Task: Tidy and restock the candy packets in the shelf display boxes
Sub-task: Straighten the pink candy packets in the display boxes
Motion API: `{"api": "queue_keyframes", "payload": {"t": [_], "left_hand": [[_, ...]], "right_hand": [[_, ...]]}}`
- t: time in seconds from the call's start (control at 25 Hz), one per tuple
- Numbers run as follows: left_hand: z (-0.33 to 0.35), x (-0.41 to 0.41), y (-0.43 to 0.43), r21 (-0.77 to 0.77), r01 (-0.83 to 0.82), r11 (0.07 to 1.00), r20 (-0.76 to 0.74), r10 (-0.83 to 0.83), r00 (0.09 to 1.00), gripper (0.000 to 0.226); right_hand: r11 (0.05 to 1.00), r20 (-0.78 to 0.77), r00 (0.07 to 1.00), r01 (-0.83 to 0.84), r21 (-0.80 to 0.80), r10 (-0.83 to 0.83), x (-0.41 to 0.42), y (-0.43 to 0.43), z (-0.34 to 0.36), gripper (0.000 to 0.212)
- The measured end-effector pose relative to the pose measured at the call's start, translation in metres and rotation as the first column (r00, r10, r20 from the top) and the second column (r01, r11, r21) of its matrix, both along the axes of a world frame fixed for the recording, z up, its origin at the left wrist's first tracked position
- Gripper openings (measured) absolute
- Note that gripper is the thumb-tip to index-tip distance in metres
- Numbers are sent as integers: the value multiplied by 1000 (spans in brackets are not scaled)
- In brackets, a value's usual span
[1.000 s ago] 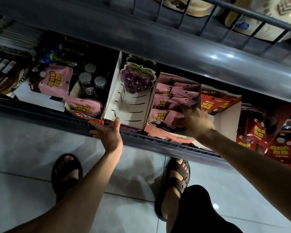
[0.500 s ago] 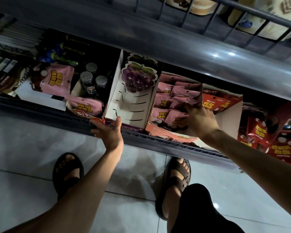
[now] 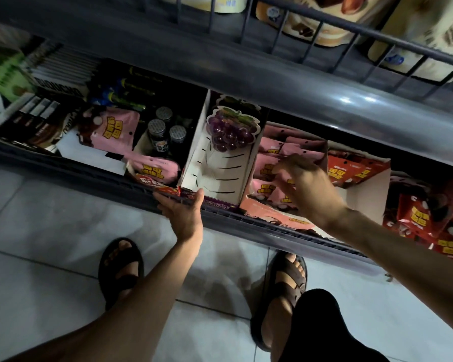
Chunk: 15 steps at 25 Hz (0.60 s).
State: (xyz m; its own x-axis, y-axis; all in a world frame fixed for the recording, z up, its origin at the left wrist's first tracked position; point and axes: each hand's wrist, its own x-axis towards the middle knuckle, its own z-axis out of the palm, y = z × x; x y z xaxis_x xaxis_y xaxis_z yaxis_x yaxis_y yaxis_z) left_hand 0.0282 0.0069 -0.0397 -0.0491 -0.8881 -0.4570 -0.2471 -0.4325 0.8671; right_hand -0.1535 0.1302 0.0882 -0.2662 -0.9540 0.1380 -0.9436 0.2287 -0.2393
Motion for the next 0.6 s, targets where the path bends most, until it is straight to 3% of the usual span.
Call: {"api": "queue_keyframes", "payload": {"t": [0.12, 0.28, 0.36, 0.48, 0.52, 0.6], "left_hand": [[-3, 4, -7, -34, 24, 999, 49, -22, 999, 122], [-6, 8, -12, 2, 56, 998, 15, -56, 998, 125], [-7, 8, -12, 6, 62, 998, 14, -62, 998, 124], [-10, 7, -11, 0, 60, 998, 4, -60, 998, 125], [-11, 7, -11, 1, 60, 998, -1, -60, 998, 125], [-12, 6, -10, 7, 61, 998, -6, -61, 998, 125]], "right_hand": [[984, 108, 979, -178, 13, 176, 26, -54, 4, 12], [960, 259, 940, -257, 109, 223, 69, -136, -3, 31], [948, 198, 951, -273, 166, 239, 90, -164, -13, 34], [963, -14, 977, -207, 170, 212, 111, -181, -21, 21], [969, -39, 978, -195, 149, 203, 113, -182, -20, 19], [977, 58, 981, -190, 96, 186, 113, -182, -16, 14]]}}
